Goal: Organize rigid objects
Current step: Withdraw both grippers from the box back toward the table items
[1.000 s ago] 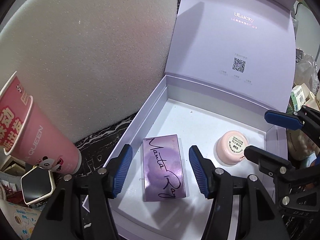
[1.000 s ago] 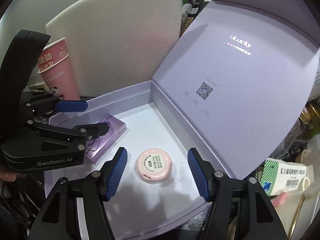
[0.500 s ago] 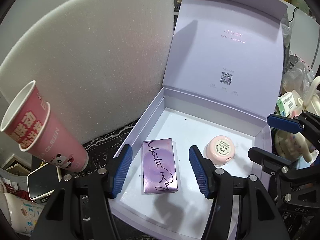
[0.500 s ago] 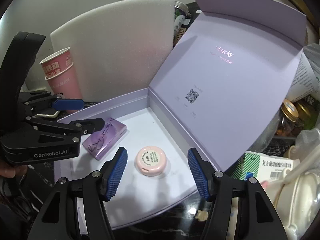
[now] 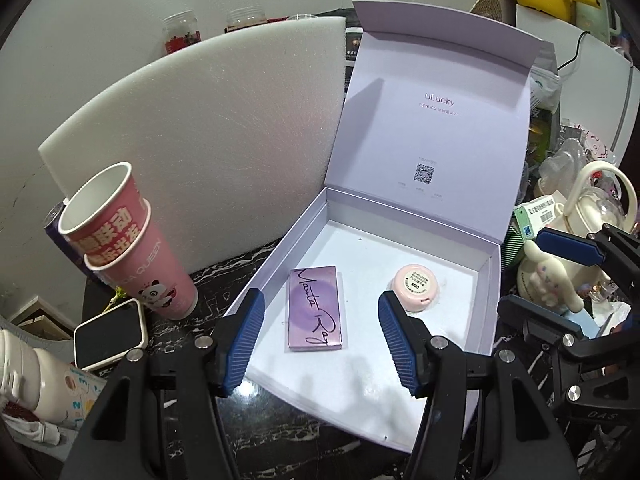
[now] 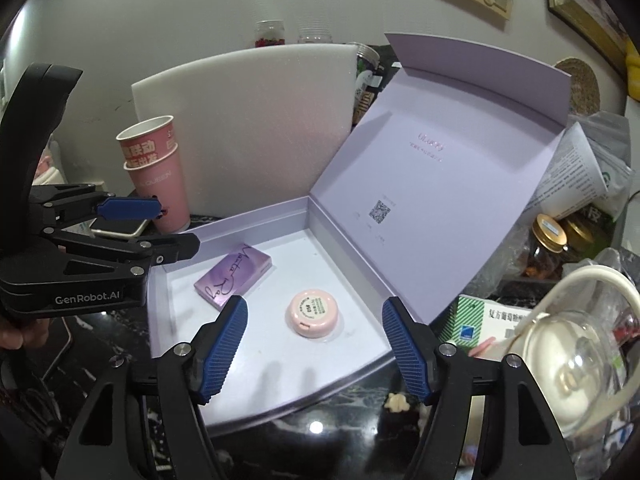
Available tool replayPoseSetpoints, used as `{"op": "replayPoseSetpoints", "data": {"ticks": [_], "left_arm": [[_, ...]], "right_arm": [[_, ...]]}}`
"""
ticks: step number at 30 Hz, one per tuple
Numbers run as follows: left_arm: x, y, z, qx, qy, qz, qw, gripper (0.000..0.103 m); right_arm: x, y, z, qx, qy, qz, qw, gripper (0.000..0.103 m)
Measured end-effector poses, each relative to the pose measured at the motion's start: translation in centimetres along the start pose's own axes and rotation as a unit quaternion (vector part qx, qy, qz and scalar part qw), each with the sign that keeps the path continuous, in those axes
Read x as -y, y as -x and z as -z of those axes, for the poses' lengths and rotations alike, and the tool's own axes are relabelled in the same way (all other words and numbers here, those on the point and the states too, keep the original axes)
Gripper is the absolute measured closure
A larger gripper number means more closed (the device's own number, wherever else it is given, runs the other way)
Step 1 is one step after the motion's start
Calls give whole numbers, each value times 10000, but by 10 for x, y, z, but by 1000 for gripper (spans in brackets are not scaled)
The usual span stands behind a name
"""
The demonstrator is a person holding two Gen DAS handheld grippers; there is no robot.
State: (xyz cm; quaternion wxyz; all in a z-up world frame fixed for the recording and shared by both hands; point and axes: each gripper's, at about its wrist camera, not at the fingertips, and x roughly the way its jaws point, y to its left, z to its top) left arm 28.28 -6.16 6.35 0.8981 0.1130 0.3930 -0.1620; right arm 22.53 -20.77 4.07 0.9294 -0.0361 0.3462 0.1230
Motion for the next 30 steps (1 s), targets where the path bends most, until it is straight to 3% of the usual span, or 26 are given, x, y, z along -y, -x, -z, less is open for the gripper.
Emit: {"op": "replayPoseSetpoints", "data": {"ticks": [4, 16, 19, 21, 30], "left_arm": [[0, 14, 9, 95, 72, -4, 9999, 18], [2, 48, 38, 98, 247, -70, 9996, 16], [3, 58, 48, 108, 295, -101, 9995, 4], [5, 67, 55, 163, 342, -124, 9992, 4], [10, 101, 91, 286, 330, -501, 9978, 4]], "right_arm": [[-4, 14, 3, 63, 23, 10, 10000, 30], [-12, 47, 21, 221, -20, 17, 9998, 20], [-15, 55, 27, 219, -41, 44, 9997, 16], [-18, 62, 31, 274, -41, -45, 9996, 13], [-32, 91, 53, 476, 81, -265, 9985, 9]]}}
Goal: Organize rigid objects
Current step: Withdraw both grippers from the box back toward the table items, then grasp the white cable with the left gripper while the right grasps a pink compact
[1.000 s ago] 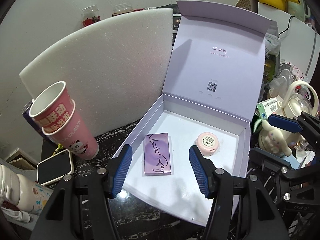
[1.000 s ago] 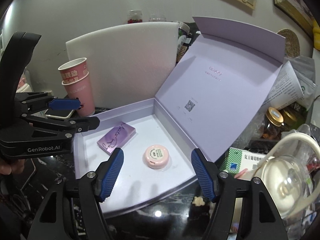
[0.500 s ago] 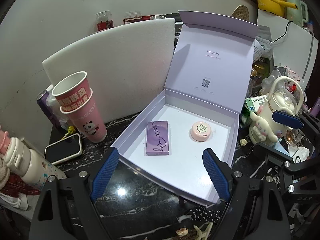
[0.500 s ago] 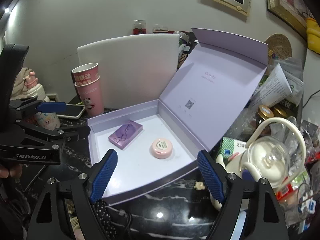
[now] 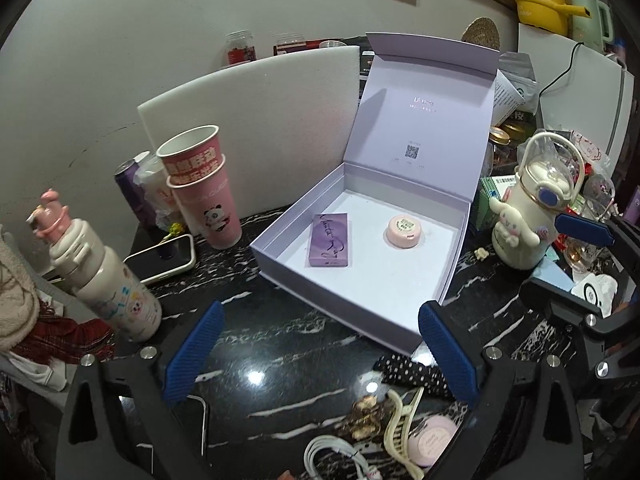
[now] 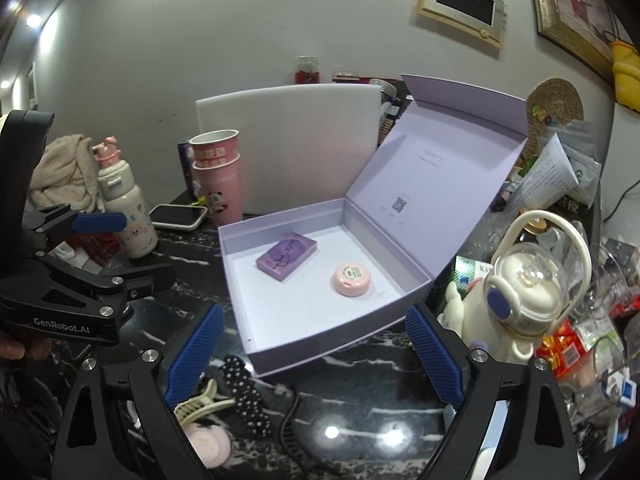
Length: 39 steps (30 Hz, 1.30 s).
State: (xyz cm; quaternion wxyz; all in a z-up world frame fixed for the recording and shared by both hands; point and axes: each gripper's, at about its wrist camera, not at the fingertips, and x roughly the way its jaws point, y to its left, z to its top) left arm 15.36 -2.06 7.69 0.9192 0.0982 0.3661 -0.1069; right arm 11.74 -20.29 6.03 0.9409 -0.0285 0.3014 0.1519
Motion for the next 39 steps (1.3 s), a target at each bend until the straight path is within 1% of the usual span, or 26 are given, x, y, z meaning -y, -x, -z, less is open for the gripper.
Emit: {"op": "replayPoseSetpoints", "data": {"ticks": [3, 7, 12, 20, 25, 29, 34, 39], "left_arm": [[-1, 9, 13, -19, 41, -46, 10000, 4], [-2, 18, 29, -62, 207, 87, 9997, 4], [-1, 24, 52, -153, 270, 28, 9995, 4], [-5, 20, 82, -361, 438, 149, 9983, 4], [-7, 17, 95, -369, 436, 221, 9981, 4], [-10, 11, 104, -484, 472, 319, 9972, 4], [-17, 8, 116, -501, 687, 453, 9954, 4], [-17, -1, 124, -598, 800, 486, 9938, 4]], "right_arm": [[-5, 5, 8, -26, 17, -110, 9999, 9], [-10, 10, 21, -62, 4, -240, 9997, 9], [-17, 17, 38, -85, 6, -385, 9992, 9], [-29, 18, 64, -184, -20, -618, 9979, 9], [-37, 15, 77, -235, 3, -801, 9965, 9], [-41, 10, 87, -317, 25, -986, 9946, 9], [-45, 5, 99, -379, 64, -1225, 9917, 10], [-51, 1, 106, -413, 224, -1481, 9879, 11]]}}
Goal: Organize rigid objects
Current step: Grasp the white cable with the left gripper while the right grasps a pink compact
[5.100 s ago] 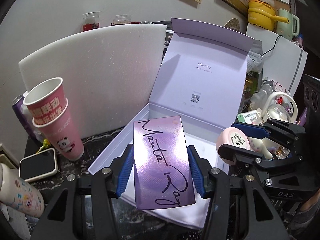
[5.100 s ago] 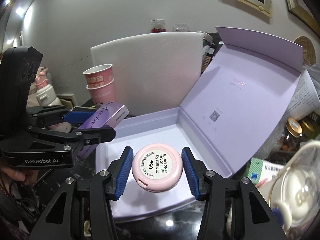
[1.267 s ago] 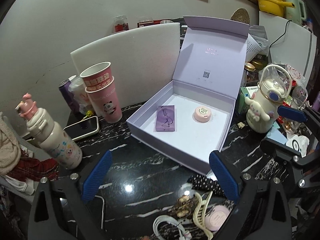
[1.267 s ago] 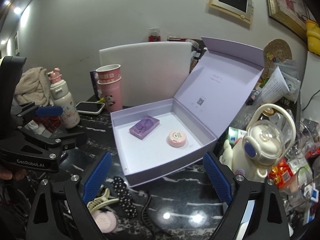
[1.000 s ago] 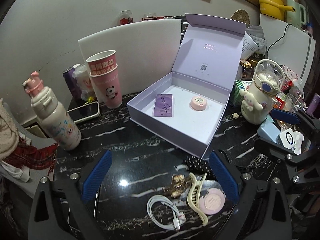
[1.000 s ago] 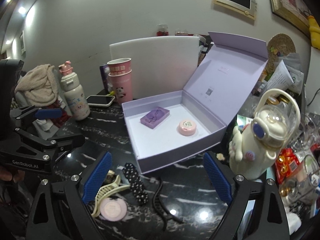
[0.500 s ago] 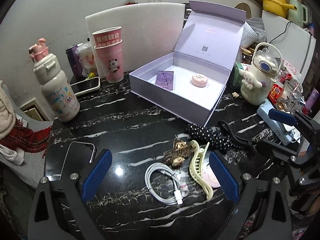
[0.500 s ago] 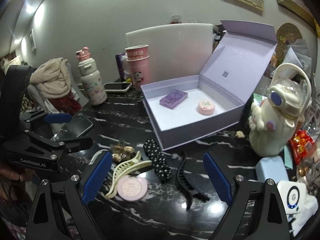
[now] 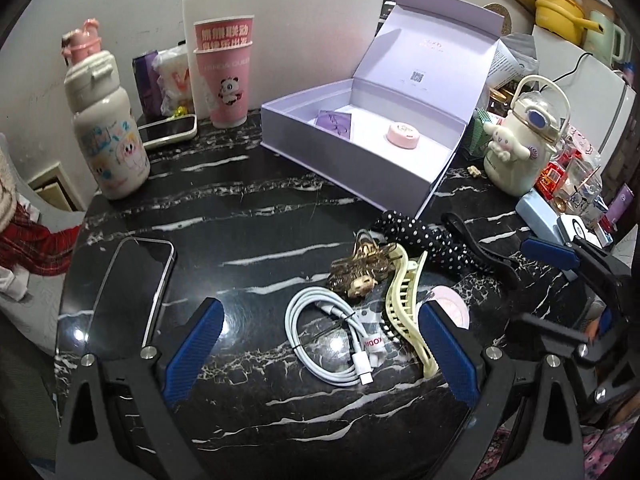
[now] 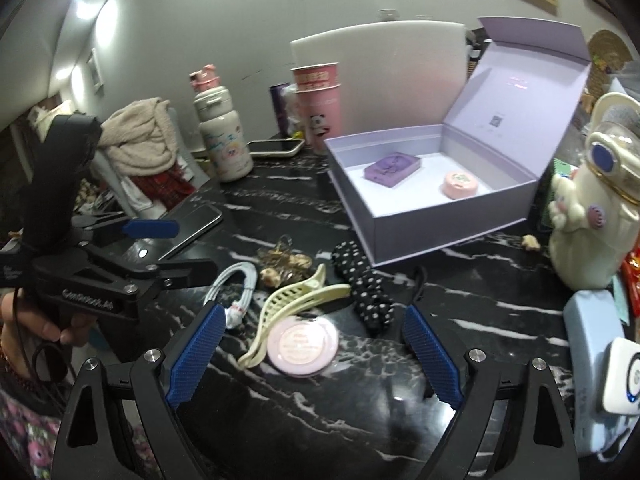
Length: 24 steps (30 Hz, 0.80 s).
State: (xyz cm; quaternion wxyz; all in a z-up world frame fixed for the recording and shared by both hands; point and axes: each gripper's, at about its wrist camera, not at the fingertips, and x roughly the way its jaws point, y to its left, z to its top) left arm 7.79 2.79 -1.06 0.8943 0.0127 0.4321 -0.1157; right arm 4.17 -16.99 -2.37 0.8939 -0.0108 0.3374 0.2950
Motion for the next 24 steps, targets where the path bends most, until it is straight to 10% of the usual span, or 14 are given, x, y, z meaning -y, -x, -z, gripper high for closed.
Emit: {"op": "replayPoseSetpoints", "data": {"ticks": [24], "left_arm": [[6, -55, 12, -762, -551, 45, 9956, 4]], "right_arm": [[-18, -55, 25, -927, 862, 189, 9918, 31]]}}
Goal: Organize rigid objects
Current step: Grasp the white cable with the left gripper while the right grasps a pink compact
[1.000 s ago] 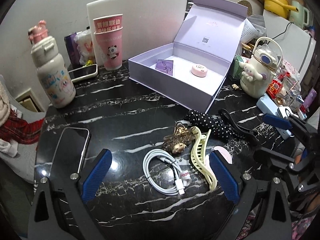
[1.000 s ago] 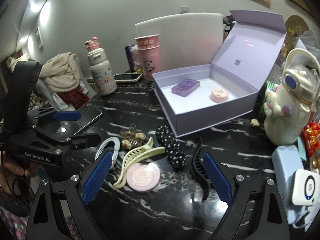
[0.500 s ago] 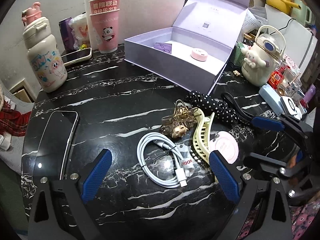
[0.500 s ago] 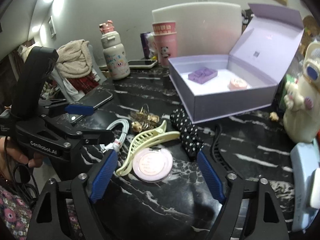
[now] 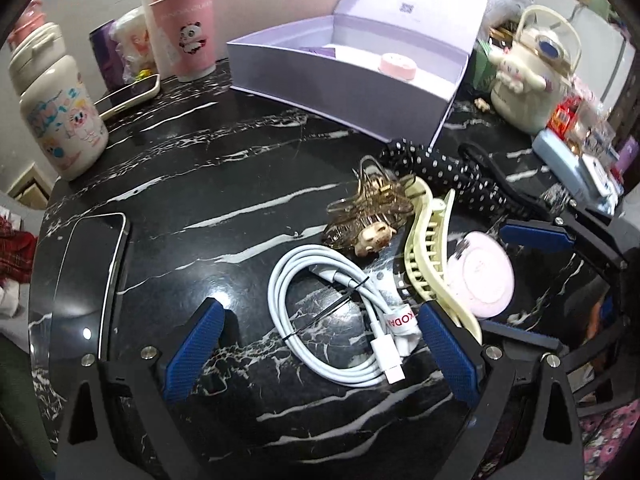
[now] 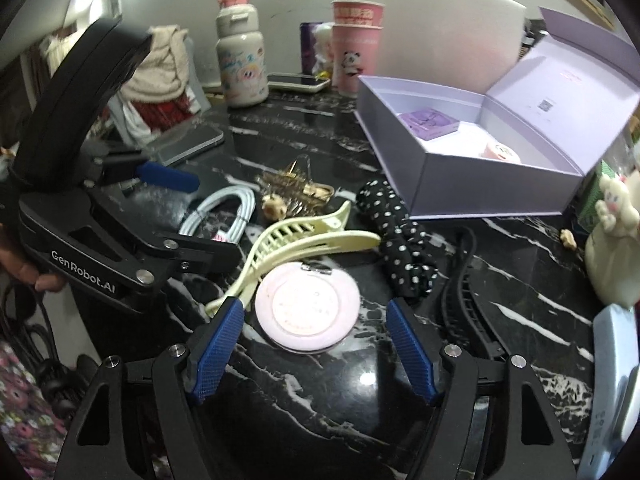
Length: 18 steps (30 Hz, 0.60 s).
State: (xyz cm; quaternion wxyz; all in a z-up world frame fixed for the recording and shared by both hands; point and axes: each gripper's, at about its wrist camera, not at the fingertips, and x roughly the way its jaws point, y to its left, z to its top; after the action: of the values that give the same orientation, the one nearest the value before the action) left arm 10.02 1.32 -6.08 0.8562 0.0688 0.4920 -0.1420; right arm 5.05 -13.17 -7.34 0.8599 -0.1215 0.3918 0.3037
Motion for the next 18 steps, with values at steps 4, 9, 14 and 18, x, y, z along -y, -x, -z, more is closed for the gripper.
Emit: {"op": "replayPoseSetpoints", "data": {"ticks": [4, 9, 14, 18], "left_arm": [[2, 0, 1, 132, -61, 15, 9999, 4], [1, 1, 4, 297, -87, -64, 9995, 9], [2, 4, 10, 459, -47, -84, 9989, 10], [3, 7, 13, 611, -78, -60, 9981, 17]], "right_arm": [[-3, -4, 2, -14, 25, 41, 10000, 40], [-3, -6, -1, 14, -36, 68, 10000, 40], [-6, -6, 1, 116, -90, 120, 9998, 40], [-9, -7, 1, 187, -184, 204, 9994, 40]]}}
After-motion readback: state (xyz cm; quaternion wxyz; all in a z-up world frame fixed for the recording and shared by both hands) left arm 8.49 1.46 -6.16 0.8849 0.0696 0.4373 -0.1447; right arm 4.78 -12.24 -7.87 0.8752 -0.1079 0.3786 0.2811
